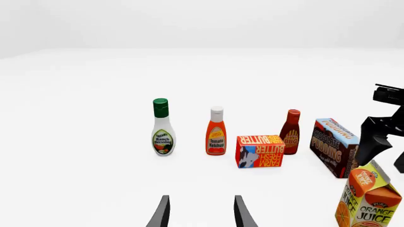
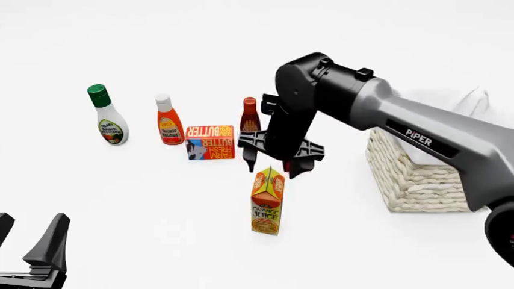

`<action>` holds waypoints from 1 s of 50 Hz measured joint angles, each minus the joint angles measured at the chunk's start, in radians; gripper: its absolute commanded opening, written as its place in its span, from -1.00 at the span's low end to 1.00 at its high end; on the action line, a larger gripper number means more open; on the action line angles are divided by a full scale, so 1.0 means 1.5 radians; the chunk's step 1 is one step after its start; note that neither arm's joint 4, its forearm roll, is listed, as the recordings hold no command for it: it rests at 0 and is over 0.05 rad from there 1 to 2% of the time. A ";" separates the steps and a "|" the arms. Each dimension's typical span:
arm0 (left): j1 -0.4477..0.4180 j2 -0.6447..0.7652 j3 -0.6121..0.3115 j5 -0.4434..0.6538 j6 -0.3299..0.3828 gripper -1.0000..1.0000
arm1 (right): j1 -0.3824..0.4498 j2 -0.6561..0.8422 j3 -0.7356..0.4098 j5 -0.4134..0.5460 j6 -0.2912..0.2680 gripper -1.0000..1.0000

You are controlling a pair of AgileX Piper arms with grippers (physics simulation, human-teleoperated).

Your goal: Pick the orange juice and place it in the basket.

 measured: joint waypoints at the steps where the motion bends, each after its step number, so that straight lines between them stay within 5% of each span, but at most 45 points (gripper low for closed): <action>1: 0.000 0.000 0.000 0.000 0.000 1.00 | 0.000 0.001 0.000 0.000 -0.001 1.00; 50: 0.000 0.000 0.000 0.000 0.000 1.00 | -0.001 0.032 -0.003 0.000 -0.006 1.00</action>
